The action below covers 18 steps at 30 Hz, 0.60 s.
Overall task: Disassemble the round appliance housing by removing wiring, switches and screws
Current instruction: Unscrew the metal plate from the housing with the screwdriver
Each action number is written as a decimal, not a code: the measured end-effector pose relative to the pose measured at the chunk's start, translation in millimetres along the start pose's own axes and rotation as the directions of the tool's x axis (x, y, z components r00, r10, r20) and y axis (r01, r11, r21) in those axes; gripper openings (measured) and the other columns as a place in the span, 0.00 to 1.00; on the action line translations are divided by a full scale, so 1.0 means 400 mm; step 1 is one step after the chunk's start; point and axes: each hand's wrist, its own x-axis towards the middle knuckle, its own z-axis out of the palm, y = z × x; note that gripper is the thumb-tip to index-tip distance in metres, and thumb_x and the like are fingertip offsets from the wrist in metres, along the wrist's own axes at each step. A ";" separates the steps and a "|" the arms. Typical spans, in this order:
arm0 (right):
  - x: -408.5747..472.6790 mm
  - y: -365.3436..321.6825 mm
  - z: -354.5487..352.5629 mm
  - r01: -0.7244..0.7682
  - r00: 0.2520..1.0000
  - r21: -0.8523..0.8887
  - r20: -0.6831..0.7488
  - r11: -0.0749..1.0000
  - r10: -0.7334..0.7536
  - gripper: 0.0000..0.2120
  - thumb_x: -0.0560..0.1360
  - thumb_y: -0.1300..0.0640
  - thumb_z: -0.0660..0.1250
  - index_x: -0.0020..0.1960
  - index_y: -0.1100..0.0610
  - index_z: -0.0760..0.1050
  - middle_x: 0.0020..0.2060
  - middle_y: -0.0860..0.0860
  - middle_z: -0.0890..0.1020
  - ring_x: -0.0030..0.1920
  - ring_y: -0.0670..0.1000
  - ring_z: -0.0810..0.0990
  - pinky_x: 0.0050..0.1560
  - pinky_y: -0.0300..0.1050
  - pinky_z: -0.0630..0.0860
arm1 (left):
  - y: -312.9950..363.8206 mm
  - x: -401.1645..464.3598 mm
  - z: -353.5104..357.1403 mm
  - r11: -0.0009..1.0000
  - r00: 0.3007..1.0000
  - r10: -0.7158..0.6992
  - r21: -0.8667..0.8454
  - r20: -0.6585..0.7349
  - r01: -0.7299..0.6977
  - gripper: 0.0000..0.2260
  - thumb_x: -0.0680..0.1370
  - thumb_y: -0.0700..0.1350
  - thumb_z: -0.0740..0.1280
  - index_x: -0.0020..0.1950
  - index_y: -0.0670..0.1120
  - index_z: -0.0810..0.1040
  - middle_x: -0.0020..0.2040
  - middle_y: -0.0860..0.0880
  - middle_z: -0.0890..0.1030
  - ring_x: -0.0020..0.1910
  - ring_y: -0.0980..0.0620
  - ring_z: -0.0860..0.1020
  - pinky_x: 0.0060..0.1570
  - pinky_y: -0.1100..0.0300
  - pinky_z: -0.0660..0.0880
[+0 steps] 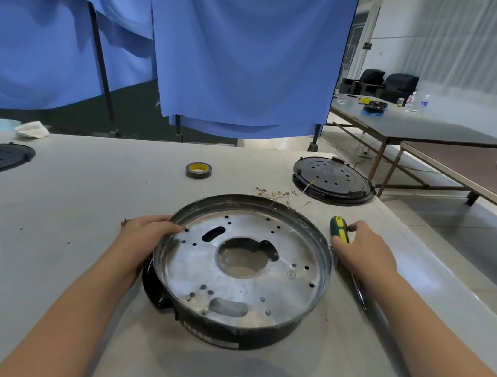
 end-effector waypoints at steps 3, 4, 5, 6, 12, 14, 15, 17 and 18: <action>-0.001 0.002 0.011 -0.003 1.000 -0.023 -0.013 1.000 0.003 0.19 0.73 0.46 0.62 0.60 0.54 0.68 0.37 0.50 0.74 0.40 0.54 0.75 0.33 0.44 0.68 | 0.004 -0.011 0.009 1.000 0.999 0.025 -0.017 -0.029 -0.025 0.07 0.70 0.35 0.68 0.36 0.43 0.84 0.34 0.43 0.84 0.29 0.50 0.81 0.27 0.62 0.76; -0.001 0.002 0.014 -0.005 1.000 -0.020 -0.020 1.000 0.005 0.19 0.73 0.46 0.62 0.60 0.55 0.68 0.37 0.51 0.74 0.40 0.55 0.75 0.33 0.44 0.68 | 0.006 -0.015 0.011 0.999 0.999 0.031 -0.023 -0.037 -0.032 0.07 0.70 0.35 0.68 0.35 0.42 0.84 0.33 0.43 0.83 0.28 0.50 0.80 0.26 0.63 0.76; -0.001 0.003 0.016 -0.005 1.000 -0.006 -0.031 1.000 0.005 0.20 0.73 0.46 0.62 0.61 0.55 0.68 0.39 0.52 0.75 0.41 0.55 0.75 0.34 0.44 0.68 | 0.007 -0.018 0.014 0.999 0.998 0.038 -0.029 -0.045 -0.040 0.07 0.70 0.35 0.68 0.34 0.42 0.83 0.33 0.43 0.82 0.28 0.50 0.79 0.26 0.63 0.75; -0.001 0.003 0.018 0.000 0.999 0.019 -0.047 1.000 0.001 0.21 0.74 0.46 0.62 0.62 0.56 0.68 0.43 0.53 0.76 0.43 0.55 0.75 0.36 0.45 0.69 | 0.009 -0.020 0.015 0.998 0.998 0.044 -0.034 -0.051 -0.045 0.07 0.70 0.35 0.67 0.34 0.42 0.83 0.32 0.43 0.82 0.28 0.50 0.79 0.26 0.63 0.75; -0.014 -0.023 0.007 0.228 0.948 0.179 -0.265 0.957 -0.176 0.13 0.75 0.50 0.62 0.55 0.56 0.76 0.47 0.52 0.76 0.48 0.53 0.74 0.44 0.45 0.68 | 0.014 -0.024 0.020 0.996 0.995 0.077 -0.034 -0.063 -0.079 0.10 0.72 0.36 0.67 0.32 0.44 0.83 0.30 0.46 0.81 0.27 0.51 0.78 0.27 0.64 0.73; -0.029 -0.049 -0.011 0.307 0.936 0.279 -0.261 0.910 -0.236 0.10 0.75 0.48 0.62 0.48 0.53 0.77 0.41 0.49 0.79 0.43 0.51 0.76 0.39 0.44 0.68 | 0.016 -0.024 0.020 0.995 0.994 0.095 -0.027 -0.062 -0.096 0.11 0.72 0.37 0.67 0.31 0.45 0.82 0.29 0.47 0.80 0.26 0.52 0.77 0.26 0.65 0.72; -0.038 -0.064 -0.022 0.314 0.944 0.353 -0.217 0.881 -0.249 0.11 0.75 0.46 0.62 0.45 0.52 0.77 0.39 0.47 0.80 0.41 0.49 0.77 0.37 0.43 0.69 | 0.017 -0.024 0.020 0.994 0.993 0.105 -0.027 -0.063 -0.107 0.12 0.72 0.37 0.67 0.29 0.45 0.82 0.27 0.48 0.79 0.25 0.53 0.76 0.25 0.65 0.72; -0.052 -0.093 -0.047 0.280 0.956 0.473 -0.060 0.835 -0.286 0.15 0.75 0.41 0.61 0.41 0.51 0.79 0.33 0.46 0.81 0.36 0.46 0.78 0.34 0.41 0.71 | 0.018 -0.023 0.017 0.992 0.991 0.113 -0.049 -0.072 -0.117 0.14 0.72 0.37 0.67 0.26 0.46 0.79 0.25 0.49 0.77 0.23 0.54 0.74 0.24 0.67 0.70; -0.057 -0.104 -0.057 0.252 0.949 0.489 0.045 0.835 -0.313 0.17 0.75 0.40 0.62 0.40 0.52 0.79 0.29 0.44 0.79 0.31 0.44 0.77 0.31 0.40 0.70 | 0.019 -0.023 0.014 0.991 0.991 0.112 -0.064 -0.076 -0.117 0.15 0.72 0.37 0.66 0.25 0.46 0.78 0.24 0.50 0.76 0.23 0.54 0.73 0.23 0.67 0.69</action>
